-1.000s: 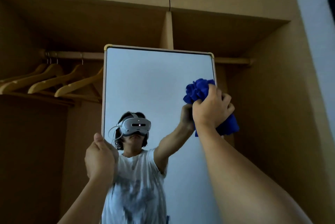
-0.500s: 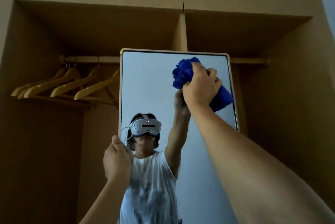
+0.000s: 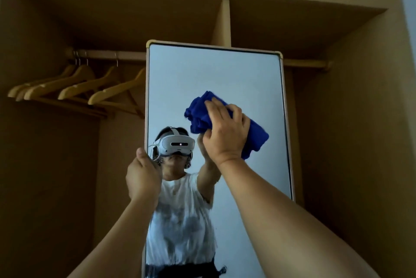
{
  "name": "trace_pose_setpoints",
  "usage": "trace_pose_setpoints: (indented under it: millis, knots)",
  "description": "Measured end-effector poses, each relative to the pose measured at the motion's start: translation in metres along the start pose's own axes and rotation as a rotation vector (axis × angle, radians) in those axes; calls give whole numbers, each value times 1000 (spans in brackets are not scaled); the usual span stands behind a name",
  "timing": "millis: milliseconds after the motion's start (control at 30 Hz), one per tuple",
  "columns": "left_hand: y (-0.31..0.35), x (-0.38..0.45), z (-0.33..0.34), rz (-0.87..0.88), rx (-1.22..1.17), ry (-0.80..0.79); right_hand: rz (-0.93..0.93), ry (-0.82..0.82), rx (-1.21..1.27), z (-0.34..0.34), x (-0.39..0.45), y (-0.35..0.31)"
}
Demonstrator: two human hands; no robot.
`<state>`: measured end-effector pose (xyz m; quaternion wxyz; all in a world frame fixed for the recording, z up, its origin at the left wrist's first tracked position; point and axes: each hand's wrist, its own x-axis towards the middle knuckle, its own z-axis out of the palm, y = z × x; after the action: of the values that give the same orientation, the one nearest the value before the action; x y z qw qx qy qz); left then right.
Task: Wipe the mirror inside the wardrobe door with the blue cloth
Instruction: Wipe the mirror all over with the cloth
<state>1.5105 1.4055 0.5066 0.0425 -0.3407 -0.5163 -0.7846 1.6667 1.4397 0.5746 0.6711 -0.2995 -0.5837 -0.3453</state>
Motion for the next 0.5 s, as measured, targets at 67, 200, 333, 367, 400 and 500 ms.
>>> trace_pose_setpoints:
  millis: [67,200,333,367,400,500]
  knots:
    - [-2,2,0,-20,-25,-27,72,-41,-15,0,25,9]
    - [-8,7,-2,-36,-109,-110,247,-47,-20,-1,87,21]
    - [-9,10,-4,-77,-146,-168,204,-87,-34,3,102,7]
    - [-8,10,-4,-81,-157,-175,160,-93,-42,5,95,-2]
    - [-7,11,-4,-88,-169,-178,103,-103,-44,6,84,-14]
    - [-8,11,-5,-125,-192,-186,-119,-114,-12,10,40,-49]
